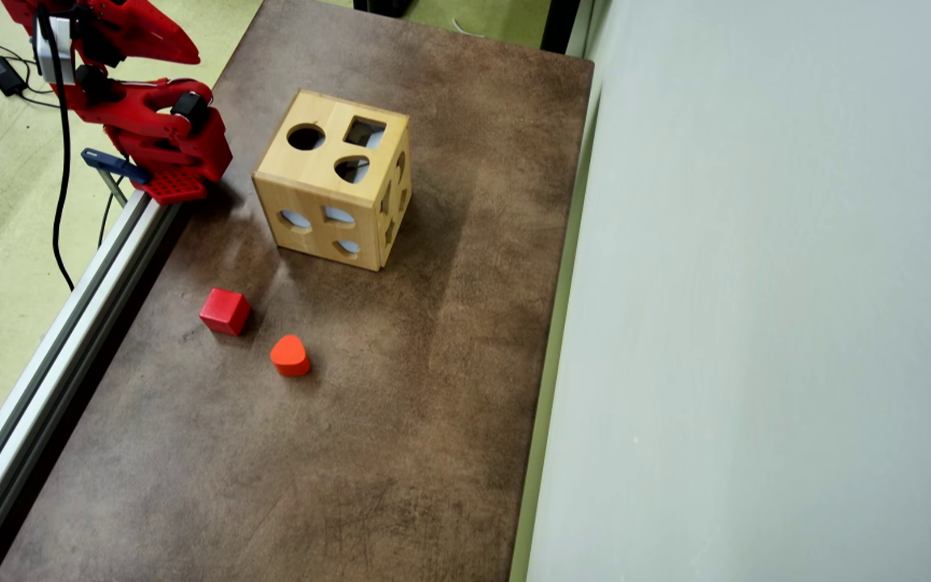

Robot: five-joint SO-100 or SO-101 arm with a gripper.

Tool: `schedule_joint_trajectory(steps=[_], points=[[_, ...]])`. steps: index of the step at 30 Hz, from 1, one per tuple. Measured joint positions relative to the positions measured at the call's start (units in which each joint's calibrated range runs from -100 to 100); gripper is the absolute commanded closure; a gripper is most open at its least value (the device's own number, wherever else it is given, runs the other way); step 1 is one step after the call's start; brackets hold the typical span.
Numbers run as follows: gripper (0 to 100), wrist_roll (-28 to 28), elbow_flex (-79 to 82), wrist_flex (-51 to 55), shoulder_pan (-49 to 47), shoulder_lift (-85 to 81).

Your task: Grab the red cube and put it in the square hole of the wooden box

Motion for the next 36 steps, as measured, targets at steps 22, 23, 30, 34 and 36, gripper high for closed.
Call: schedule_joint_trajectory(steps=[22, 23, 30, 34, 36], points=[[97, -3.3, 0.0, 0.0, 0.0, -0.1], [97, -3.3, 0.0, 0.0, 0.0, -0.1], [97, -3.6, 0.0, 0.0, 0.0, -0.1], [97, -3.6, 0.2, -0.2, 0.0, -0.1], [97, -3.6, 0.2, -0.3, 0.0, 0.8]])
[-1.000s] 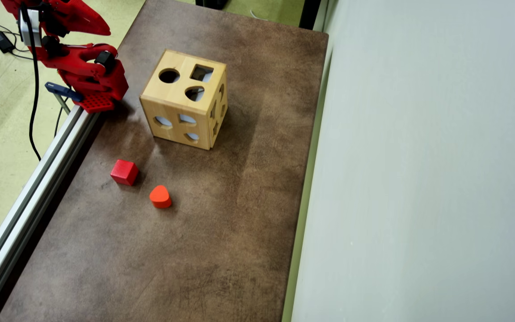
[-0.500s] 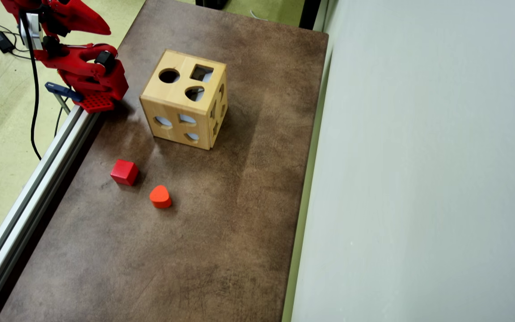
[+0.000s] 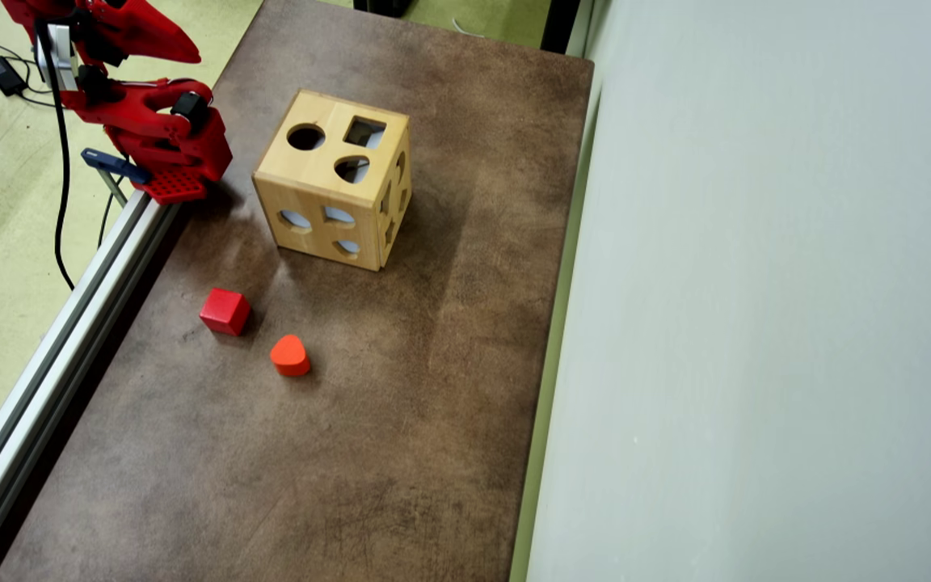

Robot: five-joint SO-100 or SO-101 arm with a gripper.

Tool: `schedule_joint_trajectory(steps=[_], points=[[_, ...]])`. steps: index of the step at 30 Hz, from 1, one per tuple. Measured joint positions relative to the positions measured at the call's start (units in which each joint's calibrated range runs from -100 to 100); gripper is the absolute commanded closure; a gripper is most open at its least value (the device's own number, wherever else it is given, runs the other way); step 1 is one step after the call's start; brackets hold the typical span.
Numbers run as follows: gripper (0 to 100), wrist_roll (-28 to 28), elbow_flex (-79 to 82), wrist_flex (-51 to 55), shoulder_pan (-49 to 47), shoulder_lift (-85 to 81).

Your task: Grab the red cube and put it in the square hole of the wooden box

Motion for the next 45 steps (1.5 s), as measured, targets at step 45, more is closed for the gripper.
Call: schedule_joint_trajectory(steps=[45], points=[[97, 33.5, -31.8, -4.7, 40.7, 106.3]])
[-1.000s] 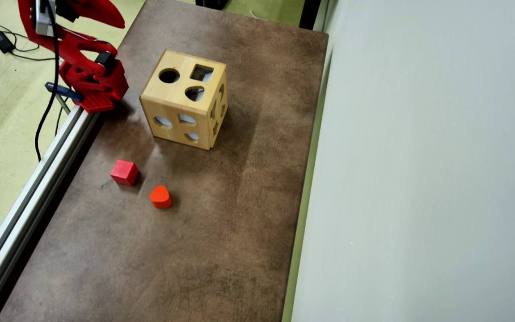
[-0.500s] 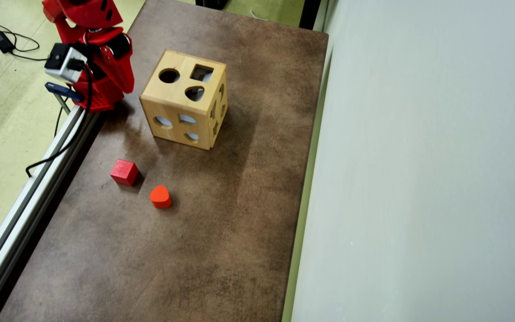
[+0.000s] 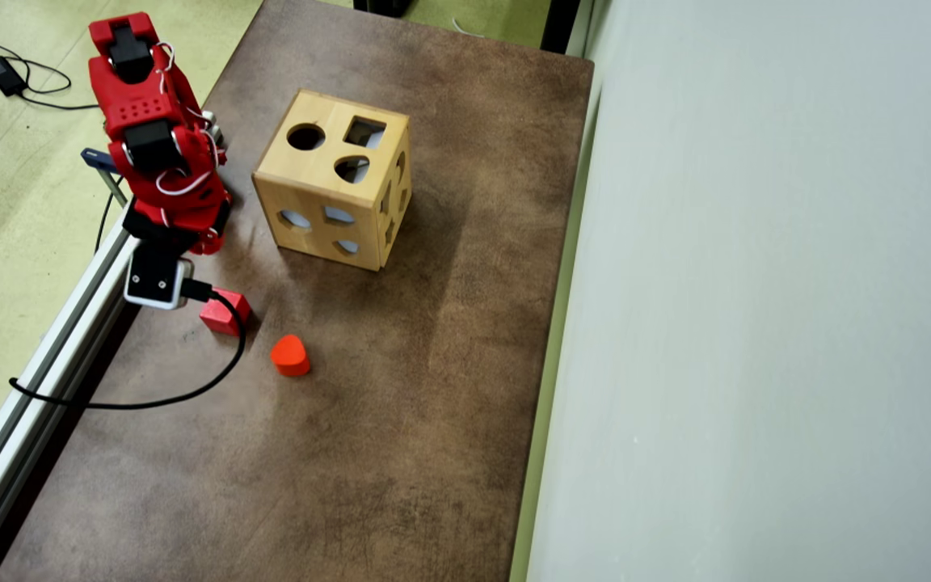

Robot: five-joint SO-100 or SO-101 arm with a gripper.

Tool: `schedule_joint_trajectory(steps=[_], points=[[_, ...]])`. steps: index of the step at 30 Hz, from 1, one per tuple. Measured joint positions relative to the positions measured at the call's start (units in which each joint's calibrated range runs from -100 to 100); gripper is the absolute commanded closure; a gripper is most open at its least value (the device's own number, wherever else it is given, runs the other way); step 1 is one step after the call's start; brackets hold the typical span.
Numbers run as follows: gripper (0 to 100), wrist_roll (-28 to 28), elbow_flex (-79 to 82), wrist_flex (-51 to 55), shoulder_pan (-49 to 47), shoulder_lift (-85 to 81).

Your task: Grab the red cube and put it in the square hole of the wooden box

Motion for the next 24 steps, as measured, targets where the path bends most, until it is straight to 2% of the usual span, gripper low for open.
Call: schedule_joint_trajectory(steps=[10, 16, 24], points=[[97, 1.1, 4.8, -8.8, 1.2, 11.9], [97, 4.0, 13.7, -15.9, 1.3, 11.9], [97, 4.3, 23.3, -16.5, 2.8, 4.2]])
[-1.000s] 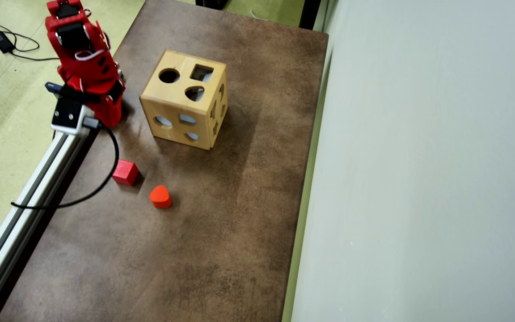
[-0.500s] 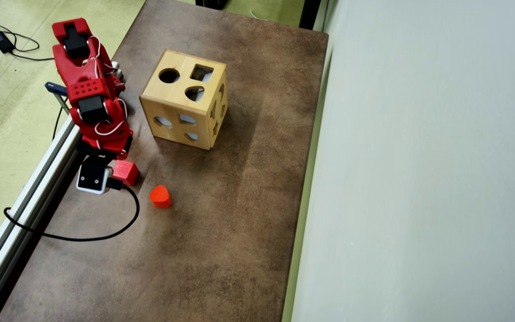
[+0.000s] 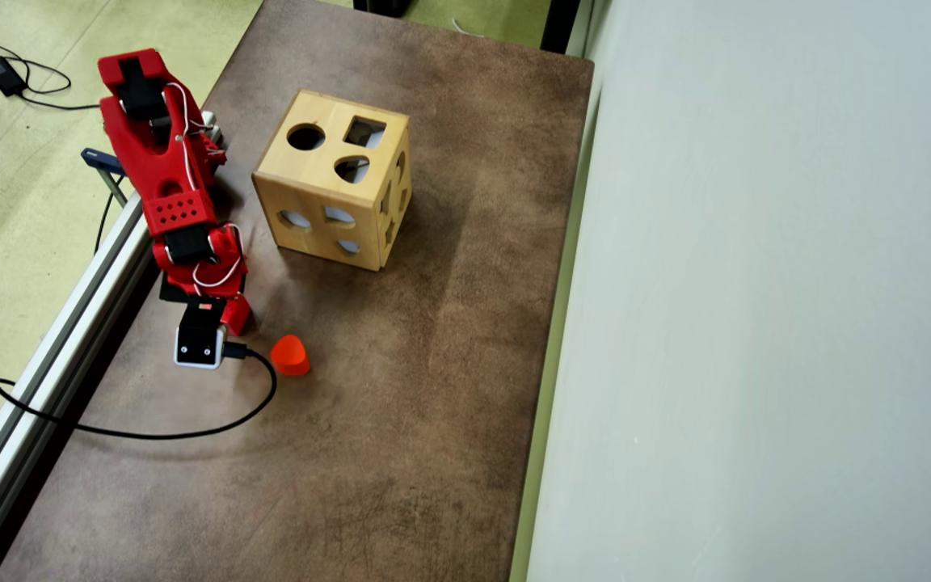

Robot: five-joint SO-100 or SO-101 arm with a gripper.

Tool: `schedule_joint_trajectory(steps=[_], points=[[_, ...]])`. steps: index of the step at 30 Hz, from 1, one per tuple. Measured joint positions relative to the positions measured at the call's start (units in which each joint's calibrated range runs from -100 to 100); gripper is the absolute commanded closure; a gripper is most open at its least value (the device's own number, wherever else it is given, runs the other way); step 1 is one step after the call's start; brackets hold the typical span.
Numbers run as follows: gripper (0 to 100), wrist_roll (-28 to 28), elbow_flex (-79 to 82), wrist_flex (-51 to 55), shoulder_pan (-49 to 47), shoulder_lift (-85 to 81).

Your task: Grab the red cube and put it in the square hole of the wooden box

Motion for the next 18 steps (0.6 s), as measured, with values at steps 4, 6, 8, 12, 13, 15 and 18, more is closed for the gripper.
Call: schedule_joint_trajectory(steps=[4, 6, 8, 12, 13, 15, 18], points=[[96, 0.0, 1.4, 0.1, 0.0, -3.6], [94, 0.0, 1.4, 0.1, 0.0, -4.8], [89, 0.0, 1.4, 0.1, 0.0, -5.8], [75, 0.0, 1.4, 0.1, 0.0, -6.1], [71, 0.0, 1.4, 0.1, 0.0, -6.1], [67, 0.0, 1.4, 0.1, 0.4, -6.1], [64, 0.0, 1.4, 0.1, 2.7, -6.1]])
